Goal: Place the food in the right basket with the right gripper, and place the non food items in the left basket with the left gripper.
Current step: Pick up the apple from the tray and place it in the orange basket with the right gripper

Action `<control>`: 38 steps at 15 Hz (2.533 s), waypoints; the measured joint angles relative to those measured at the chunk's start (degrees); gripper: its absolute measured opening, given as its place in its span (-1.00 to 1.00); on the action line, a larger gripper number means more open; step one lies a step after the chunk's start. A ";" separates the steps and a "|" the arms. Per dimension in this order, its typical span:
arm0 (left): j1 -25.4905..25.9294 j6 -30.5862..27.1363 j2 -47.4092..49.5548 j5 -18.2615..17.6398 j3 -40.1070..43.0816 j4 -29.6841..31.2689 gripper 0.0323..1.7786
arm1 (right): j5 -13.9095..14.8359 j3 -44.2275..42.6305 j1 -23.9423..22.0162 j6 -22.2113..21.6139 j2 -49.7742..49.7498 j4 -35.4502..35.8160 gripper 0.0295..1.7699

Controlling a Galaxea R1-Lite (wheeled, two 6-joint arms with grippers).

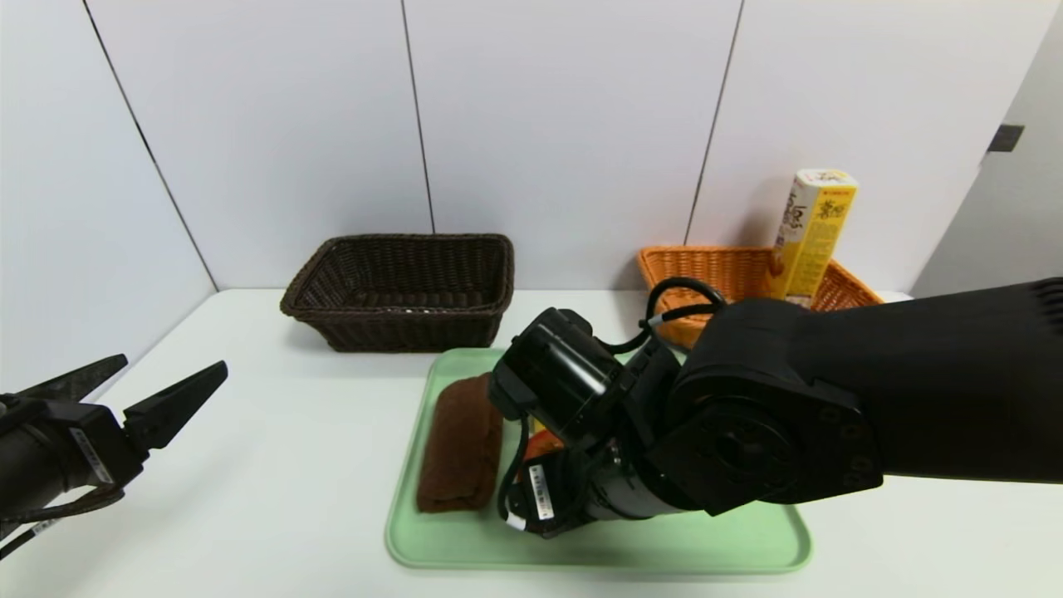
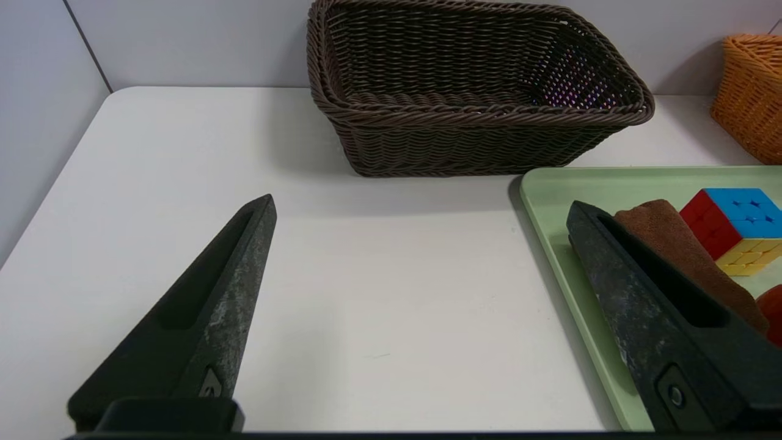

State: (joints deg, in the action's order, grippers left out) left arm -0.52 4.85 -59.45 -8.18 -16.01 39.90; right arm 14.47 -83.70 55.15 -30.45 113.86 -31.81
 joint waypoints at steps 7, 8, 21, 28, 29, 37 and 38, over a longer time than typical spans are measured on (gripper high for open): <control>0.00 0.00 0.48 -0.02 0.09 -0.07 0.90 | 0.13 5.12 0.11 1.66 0.34 7.78 0.44; 0.00 0.02 0.50 -0.02 0.00 -0.07 0.90 | 0.13 5.17 0.11 1.74 0.34 7.74 0.37; 0.00 0.02 0.99 -0.13 -0.45 -0.22 0.90 | 2.28 6.44 -2.38 6.58 -18.54 7.86 0.34; 0.00 0.02 1.30 -0.11 -0.20 -0.24 0.90 | -4.55 4.53 -28.61 29.20 -23.65 16.81 0.34; 0.00 0.00 1.44 -0.13 -0.04 -0.24 0.90 | -6.38 3.19 -31.17 30.81 -22.46 16.74 0.34; 0.00 0.10 2.27 -0.02 0.55 -0.32 0.90 | -9.37 -12.65 -38.07 31.46 -6.34 8.28 0.33; 0.00 0.11 2.40 0.02 0.71 -0.33 0.90 | -9.40 -15.09 -38.49 31.44 -4.49 6.81 0.33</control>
State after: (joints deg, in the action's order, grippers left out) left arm -0.52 4.96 -57.05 -8.16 -15.30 39.57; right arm 5.07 -98.79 16.66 0.99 109.37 -24.99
